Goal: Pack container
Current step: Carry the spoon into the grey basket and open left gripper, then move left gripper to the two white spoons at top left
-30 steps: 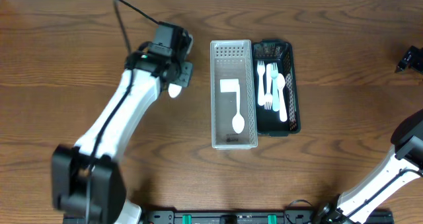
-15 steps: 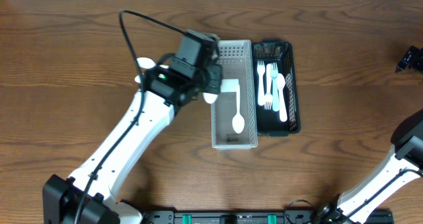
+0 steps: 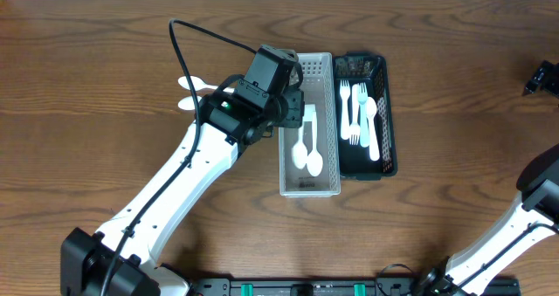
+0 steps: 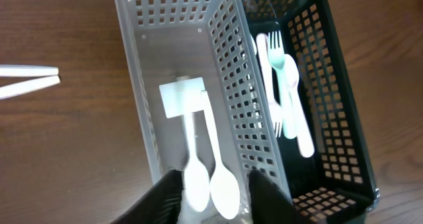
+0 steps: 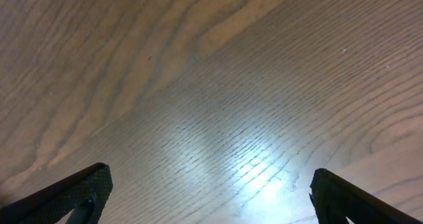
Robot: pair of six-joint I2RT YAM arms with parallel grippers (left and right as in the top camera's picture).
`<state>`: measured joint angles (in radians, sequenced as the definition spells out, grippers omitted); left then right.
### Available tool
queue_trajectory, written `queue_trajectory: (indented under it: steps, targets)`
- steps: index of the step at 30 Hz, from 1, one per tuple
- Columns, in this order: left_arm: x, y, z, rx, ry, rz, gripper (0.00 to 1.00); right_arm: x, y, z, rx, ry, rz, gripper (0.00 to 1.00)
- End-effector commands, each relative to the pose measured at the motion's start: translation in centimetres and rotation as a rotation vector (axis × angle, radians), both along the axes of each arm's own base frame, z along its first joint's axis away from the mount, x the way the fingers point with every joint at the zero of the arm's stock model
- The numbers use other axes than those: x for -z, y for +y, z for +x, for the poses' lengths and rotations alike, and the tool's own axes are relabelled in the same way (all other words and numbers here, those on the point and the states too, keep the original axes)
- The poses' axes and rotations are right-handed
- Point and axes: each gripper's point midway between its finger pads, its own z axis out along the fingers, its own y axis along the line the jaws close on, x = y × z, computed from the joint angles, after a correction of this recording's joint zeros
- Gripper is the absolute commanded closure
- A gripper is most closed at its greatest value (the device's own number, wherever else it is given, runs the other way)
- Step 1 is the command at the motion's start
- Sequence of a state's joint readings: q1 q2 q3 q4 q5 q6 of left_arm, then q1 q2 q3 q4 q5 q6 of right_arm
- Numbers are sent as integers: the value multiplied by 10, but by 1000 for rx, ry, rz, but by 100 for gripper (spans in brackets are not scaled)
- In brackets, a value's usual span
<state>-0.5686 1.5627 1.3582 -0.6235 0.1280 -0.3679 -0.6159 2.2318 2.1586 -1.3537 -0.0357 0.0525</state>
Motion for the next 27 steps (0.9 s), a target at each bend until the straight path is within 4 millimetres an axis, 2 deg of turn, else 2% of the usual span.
queue_trajectory:
  steps: [1, 3, 4, 6, 7, 8, 9, 14, 17, 22, 25, 27]
  targets:
    - [-3, -5, 2, 3, 5, -22, 50, -10, 1, 0, 13, -18, -13, 1]
    - [-5, -6, 4, 2, -3, -26, 47, -10, 1, 0, 13, -18, -13, 1]
    - [-6, -6, 5, 4, -13, -29, 40, -10, 1, 0, 13, -18, -13, 1]
    - [-10, -6, 10, 32, -50, -18, 21, -10, 1, 0, 13, -18, -13, 1]
    - [-11, -3, 14, 43, -70, -2, 9, -10, 1, 0, 13, -18, -13, 1]
    - [-12, 5, 19, 34, -92, 26, 2, -10, 1, 0, 13, -18, -13, 1]
    - [-12, 16, 25, 6, -111, 60, 2, -10, 1, 0, 13, -18, -13, 1]
    - [-11, 102, 59, -252, -165, 255, 2, -10, 1, 0, 13, -18, -13, 1]
    - [-9, 138, 68, -253, -173, 329, 2, -10, 1, 0, 13, -18, -13, 1]
    - [8, 182, 77, -36, -176, 568, 2, -10, 1, 0, 13, -18, -13, 1]
    - [22, 200, 84, -101, -135, 558, 2, -10, 1, 0, 12, -18, -13, 1]
    - [34, 206, 86, -226, -82, 490, 2, -10, 1, 0, 13, -18, -13, 1]
